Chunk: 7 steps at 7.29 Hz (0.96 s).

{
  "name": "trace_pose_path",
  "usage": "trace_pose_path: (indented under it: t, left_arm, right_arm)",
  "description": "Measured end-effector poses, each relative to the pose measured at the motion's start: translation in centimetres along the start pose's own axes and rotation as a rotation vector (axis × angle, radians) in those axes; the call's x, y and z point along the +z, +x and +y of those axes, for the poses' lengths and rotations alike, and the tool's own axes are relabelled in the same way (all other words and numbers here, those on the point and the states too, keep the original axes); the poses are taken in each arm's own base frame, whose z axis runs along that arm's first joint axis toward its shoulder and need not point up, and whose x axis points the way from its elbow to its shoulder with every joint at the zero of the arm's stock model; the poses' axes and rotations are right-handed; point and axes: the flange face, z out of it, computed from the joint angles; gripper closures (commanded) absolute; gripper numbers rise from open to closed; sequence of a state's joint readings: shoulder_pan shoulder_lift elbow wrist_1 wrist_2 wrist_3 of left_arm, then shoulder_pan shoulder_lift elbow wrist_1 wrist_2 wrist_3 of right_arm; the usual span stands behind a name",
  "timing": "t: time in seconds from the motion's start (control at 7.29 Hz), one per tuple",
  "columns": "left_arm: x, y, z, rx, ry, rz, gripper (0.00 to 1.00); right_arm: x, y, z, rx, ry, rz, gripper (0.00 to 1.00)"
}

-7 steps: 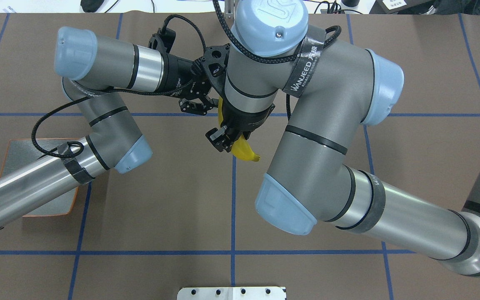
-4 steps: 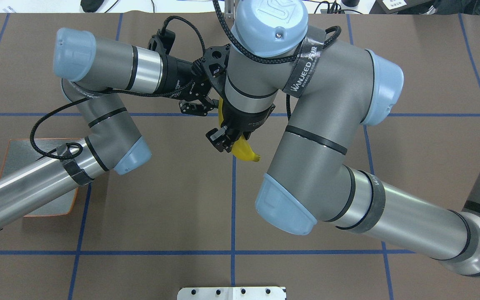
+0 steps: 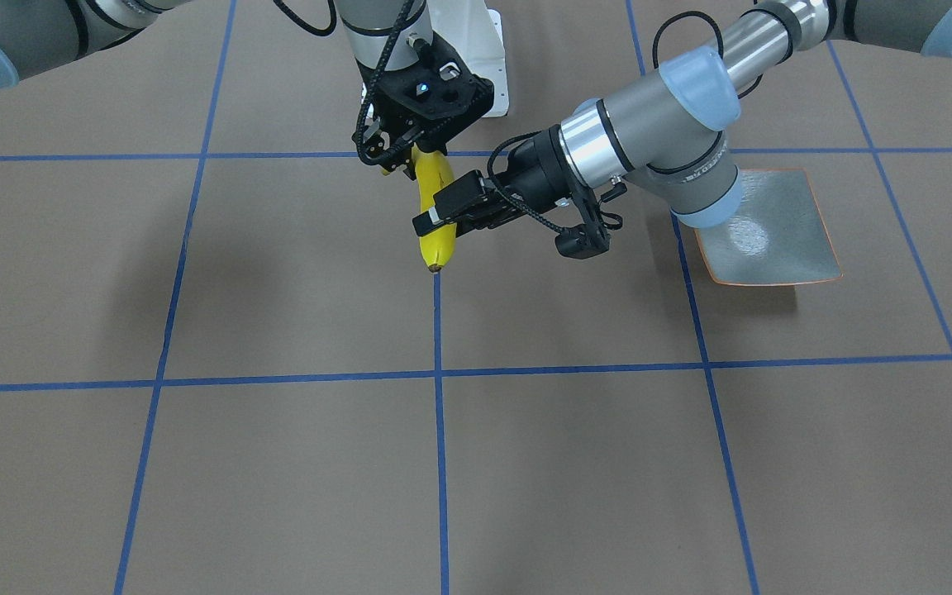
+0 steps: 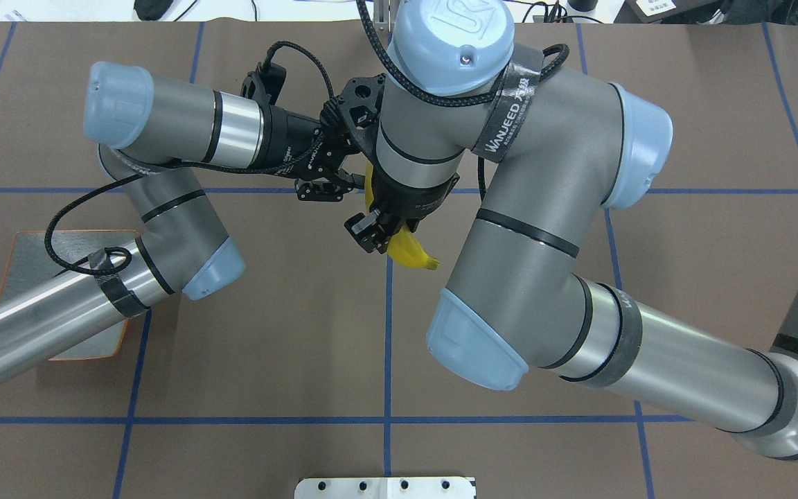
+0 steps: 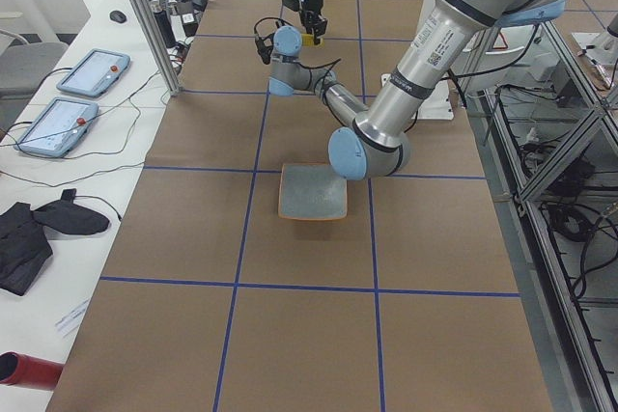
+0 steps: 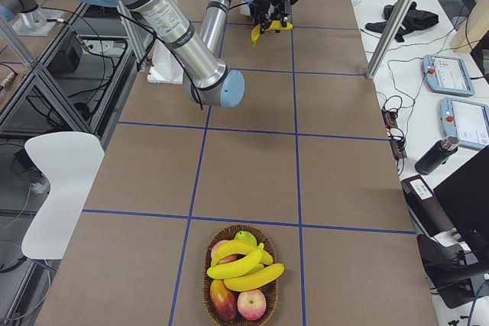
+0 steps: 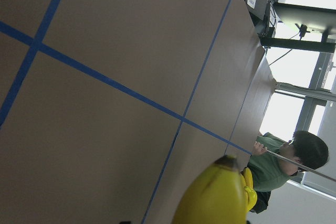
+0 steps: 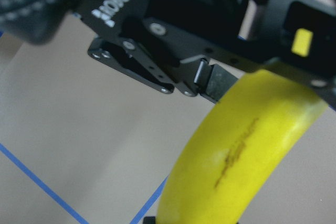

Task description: Transfer all bananas from basket to plate

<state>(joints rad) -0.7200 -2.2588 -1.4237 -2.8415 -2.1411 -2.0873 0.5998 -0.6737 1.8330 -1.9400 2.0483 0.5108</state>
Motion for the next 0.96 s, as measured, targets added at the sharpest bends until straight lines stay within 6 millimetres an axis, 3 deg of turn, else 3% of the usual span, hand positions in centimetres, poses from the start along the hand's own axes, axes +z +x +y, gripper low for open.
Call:
trace_pose_path:
  t: [0.82, 0.96]
  left_arm:
    - [0.2, 0.6, 1.1, 0.006, -0.02, 0.02, 0.32]
    - [0.4, 0.4, 1.2, 0.005, -0.022, 0.016, 0.41]
  right_arm:
    - [-0.1, -0.1, 0.0, -0.001, 0.001, -0.004, 1.0]
    - [-0.2, -0.1, 0.1, -0.002, 0.002, -0.005, 1.0]
